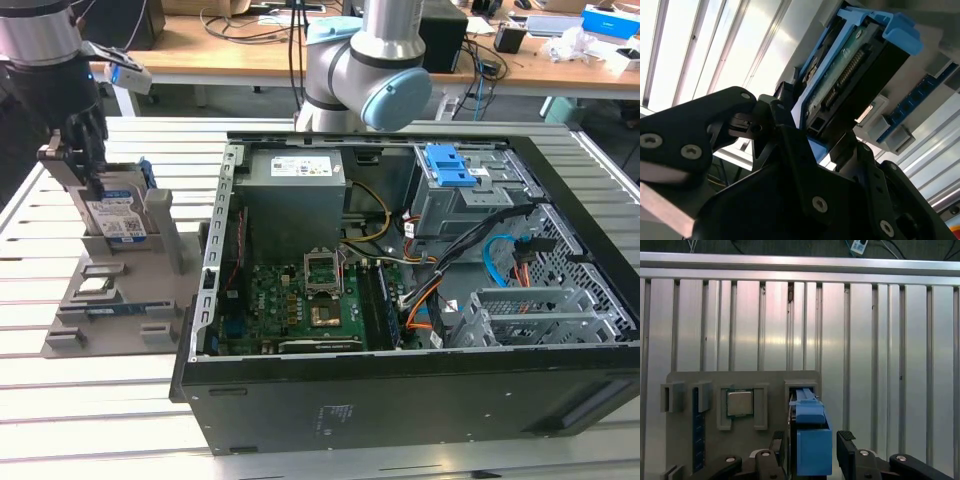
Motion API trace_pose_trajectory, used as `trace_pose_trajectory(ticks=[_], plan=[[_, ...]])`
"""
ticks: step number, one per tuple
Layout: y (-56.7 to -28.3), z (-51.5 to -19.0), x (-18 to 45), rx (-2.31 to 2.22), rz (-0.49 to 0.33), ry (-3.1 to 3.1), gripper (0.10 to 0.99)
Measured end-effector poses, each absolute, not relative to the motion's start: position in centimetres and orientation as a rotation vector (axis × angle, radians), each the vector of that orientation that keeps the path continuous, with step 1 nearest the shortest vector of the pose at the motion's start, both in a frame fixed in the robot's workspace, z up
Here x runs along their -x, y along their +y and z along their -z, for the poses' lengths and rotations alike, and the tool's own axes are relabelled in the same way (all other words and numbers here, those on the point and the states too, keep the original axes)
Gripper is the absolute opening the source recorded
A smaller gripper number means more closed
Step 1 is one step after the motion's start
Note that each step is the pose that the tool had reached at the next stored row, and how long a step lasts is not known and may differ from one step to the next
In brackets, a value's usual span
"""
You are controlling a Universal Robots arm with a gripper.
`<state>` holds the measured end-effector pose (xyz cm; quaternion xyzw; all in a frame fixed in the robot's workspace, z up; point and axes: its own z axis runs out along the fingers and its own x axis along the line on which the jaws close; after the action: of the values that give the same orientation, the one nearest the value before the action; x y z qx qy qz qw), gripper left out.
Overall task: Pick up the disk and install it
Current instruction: 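Pick up the disk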
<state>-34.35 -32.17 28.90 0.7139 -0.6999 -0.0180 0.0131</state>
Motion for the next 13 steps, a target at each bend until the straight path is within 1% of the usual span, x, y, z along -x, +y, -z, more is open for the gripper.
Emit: trace_pose_trajectory(ticks=[13], plan=[[-32.17,-28.26,34.1,-2.225,0.056,-2.18,0.541]])
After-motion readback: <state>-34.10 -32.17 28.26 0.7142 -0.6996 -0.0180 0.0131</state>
